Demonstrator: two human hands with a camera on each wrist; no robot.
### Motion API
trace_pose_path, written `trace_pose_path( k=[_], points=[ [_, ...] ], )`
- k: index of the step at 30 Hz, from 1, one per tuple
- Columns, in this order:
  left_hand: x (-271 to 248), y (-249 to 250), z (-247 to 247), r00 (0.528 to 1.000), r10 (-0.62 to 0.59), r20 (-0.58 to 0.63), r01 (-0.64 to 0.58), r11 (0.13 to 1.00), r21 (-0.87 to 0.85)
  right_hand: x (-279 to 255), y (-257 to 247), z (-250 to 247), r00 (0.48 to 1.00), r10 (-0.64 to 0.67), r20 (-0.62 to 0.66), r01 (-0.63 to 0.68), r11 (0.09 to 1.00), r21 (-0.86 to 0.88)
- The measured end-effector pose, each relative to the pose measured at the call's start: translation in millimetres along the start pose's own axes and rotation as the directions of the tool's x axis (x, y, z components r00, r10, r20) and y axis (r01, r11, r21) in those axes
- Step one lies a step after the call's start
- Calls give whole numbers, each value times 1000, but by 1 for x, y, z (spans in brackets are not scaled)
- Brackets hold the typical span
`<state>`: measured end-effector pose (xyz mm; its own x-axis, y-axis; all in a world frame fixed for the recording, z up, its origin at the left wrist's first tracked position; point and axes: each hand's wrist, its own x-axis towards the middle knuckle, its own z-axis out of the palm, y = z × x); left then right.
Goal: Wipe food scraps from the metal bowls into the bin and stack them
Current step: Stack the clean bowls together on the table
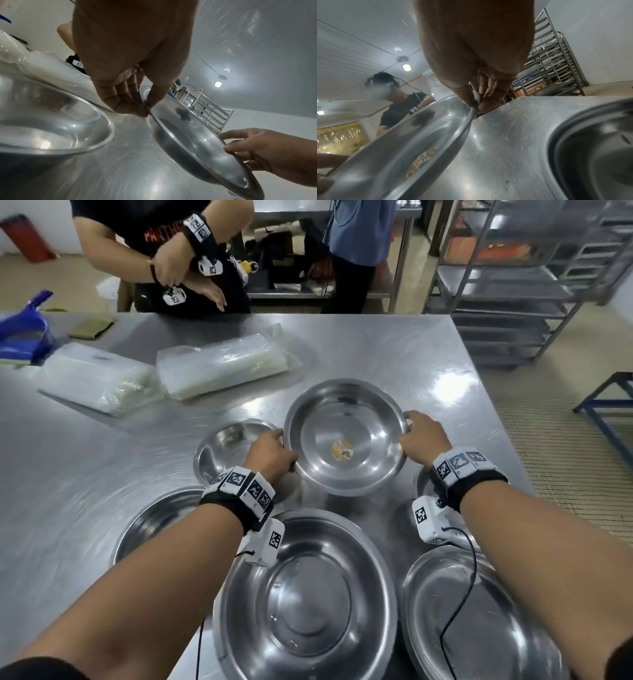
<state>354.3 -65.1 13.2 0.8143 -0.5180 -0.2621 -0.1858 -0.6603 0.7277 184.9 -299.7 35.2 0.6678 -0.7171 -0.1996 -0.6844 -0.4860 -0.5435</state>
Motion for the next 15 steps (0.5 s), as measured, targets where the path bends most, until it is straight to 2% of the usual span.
trace_pose_path(
  k=[3, 7, 10, 15],
  points=[
    [-14, 13, -19, 998, 55, -36, -59, 993, -106, -21, -14, -15, 997, -29, -72, 35, 996, 77],
    [-46, 10, -44, 989, 111, -99, -123, 984, -127, -64, -32, -22, 990, -61, -131, 81, 986, 147],
    [-71, -6, -57, 980, 152, -125, -163, 983, -83, -98, -36, -11, 989, -58, -133, 77, 987, 144],
    [-114, -46, -64, 977, 202, -72, -208, 974, -94, -155, -26, 23, 992, -32, -119, 53, 981, 186]
  ],
)
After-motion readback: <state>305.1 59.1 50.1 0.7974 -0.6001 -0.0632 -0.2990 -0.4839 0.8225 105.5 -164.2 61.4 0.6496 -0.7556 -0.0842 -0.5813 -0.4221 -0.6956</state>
